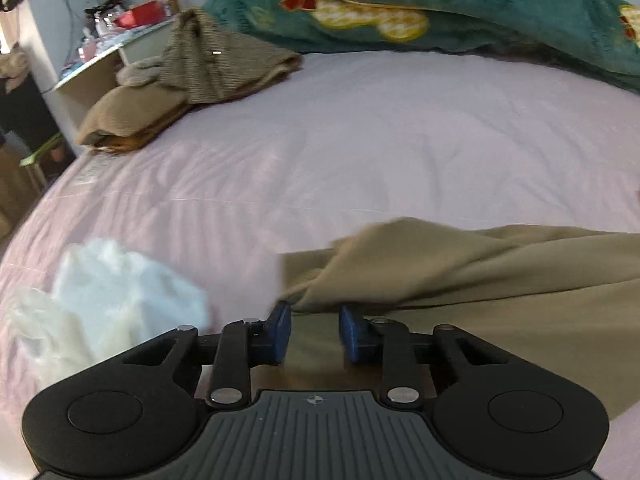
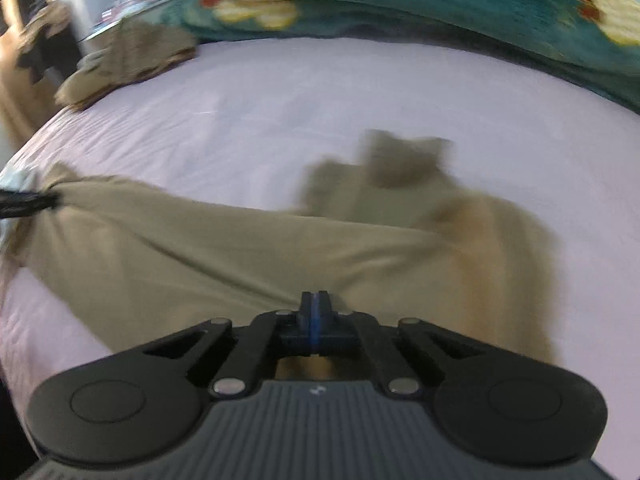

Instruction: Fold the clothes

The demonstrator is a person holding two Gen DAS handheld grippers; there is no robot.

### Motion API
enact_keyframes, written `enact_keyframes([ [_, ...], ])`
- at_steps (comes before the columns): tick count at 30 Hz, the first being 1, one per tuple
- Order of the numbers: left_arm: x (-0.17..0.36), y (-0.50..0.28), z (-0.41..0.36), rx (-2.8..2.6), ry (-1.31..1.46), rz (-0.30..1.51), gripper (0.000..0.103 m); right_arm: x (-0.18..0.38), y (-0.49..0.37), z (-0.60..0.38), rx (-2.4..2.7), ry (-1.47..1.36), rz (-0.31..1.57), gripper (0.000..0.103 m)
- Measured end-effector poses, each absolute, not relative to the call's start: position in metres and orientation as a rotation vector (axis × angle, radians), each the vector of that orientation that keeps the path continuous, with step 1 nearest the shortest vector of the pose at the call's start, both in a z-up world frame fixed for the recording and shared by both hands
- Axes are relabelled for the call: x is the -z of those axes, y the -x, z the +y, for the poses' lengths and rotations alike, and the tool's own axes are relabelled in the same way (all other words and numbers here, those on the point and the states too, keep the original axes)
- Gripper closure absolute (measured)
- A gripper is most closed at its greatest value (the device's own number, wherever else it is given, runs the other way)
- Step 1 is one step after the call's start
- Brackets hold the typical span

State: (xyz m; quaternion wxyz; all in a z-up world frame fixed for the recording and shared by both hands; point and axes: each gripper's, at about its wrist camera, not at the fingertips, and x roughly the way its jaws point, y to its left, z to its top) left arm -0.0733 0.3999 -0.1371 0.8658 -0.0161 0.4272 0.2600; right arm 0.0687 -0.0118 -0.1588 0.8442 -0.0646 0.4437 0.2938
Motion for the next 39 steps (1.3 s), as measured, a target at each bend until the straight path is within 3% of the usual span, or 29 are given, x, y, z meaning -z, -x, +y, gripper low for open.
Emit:
enact_keyframes([
  [5,0.118,0.096,0.379,-0.529,-0.021,0.855,0.076,0.126,-0.056,-0.069,-0.510,0.050,0.879,0.100],
  [8,0.107,0.110,0.363,-0.515,-0.056,0.828,0.057,0.117,-0.030,-0.080,-0.507,0.041,0.854,0.095],
  [10,0.099,0.120,0.353,-0.505,-0.079,0.809,0.033,0.112,-0.012,-0.088,-0.505,0.037,0.839,0.084],
  [12,0.091,0.129,0.342,-0.495,-0.102,0.791,0.027,0.113,0.006,-0.080,-0.523,0.044,0.830,0.054],
  [13,0.091,0.134,0.337,-0.483,-0.103,0.790,0.024,0.114,0.016,-0.073,-0.542,0.054,0.820,0.050],
  [15,0.096,0.138,0.338,-0.474,-0.077,0.802,0.023,0.113,0.033,-0.055,-0.571,0.088,0.798,0.041],
  [18,0.101,0.143,0.344,-0.477,-0.042,0.803,0.023,0.112,0.045,-0.021,-0.587,0.132,0.775,0.036],
  [30,0.147,0.149,0.392,-0.346,0.126,0.813,0.021,0.071,0.046,0.130,-0.777,0.389,0.710,0.029],
  [39,0.110,0.137,0.432,-0.141,0.149,0.768,0.021,0.101,0.097,0.166,-0.806,0.459,0.730,0.028],
])
